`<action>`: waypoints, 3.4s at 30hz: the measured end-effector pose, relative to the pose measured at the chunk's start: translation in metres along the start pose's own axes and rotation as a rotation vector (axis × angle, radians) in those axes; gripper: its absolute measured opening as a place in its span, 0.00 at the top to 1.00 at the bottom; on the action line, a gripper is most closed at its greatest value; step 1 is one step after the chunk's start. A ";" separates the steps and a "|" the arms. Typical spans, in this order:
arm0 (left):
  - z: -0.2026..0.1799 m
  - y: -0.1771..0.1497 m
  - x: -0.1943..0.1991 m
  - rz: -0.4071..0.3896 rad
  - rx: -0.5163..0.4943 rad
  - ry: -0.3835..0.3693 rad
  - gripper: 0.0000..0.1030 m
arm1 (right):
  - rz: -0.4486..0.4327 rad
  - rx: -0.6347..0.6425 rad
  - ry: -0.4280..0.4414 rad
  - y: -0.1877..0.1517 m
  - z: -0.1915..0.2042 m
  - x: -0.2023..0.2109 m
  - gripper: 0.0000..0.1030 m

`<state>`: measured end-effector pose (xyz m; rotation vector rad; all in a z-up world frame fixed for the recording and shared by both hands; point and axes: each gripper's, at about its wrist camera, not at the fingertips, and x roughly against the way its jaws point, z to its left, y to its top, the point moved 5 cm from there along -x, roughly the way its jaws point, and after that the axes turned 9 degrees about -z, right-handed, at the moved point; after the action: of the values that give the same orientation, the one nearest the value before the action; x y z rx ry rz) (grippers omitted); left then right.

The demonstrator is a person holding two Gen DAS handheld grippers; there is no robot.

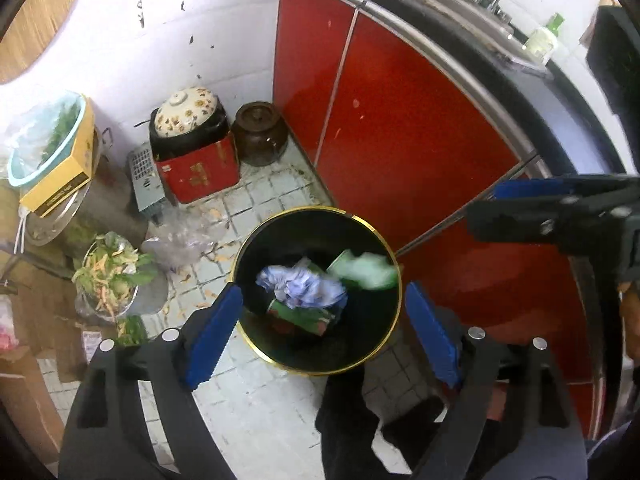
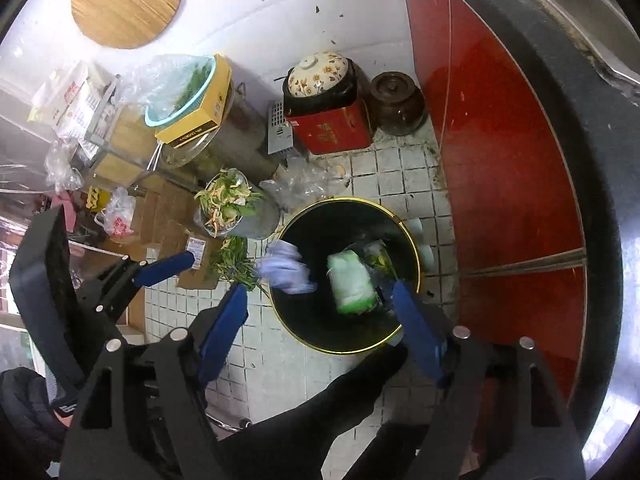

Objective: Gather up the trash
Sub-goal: 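Swing both empty tools back over the counter toward the remaining trash, then grasp the red cup with left tool while right tool grasps the pill blister pack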

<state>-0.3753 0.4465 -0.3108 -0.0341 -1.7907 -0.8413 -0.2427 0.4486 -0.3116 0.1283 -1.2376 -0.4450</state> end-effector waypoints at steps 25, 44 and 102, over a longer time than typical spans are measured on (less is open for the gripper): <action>-0.190 0.066 0.086 -0.145 -0.427 -0.228 0.07 | -0.436 -0.390 -0.404 -0.110 -0.136 0.294 0.17; -0.563 -0.043 0.163 -0.104 -0.946 -0.791 0.07 | -0.685 -1.042 -0.908 -0.441 -0.224 0.513 0.17; -0.746 -0.157 0.079 0.094 -1.016 -0.862 0.42 | -0.590 -0.938 -0.417 -0.383 -0.495 0.487 0.60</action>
<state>0.1408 -0.1125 -0.2185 -1.2870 -1.8667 -1.7518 0.2433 -0.1622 -0.1733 -0.4341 -1.2618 -1.5814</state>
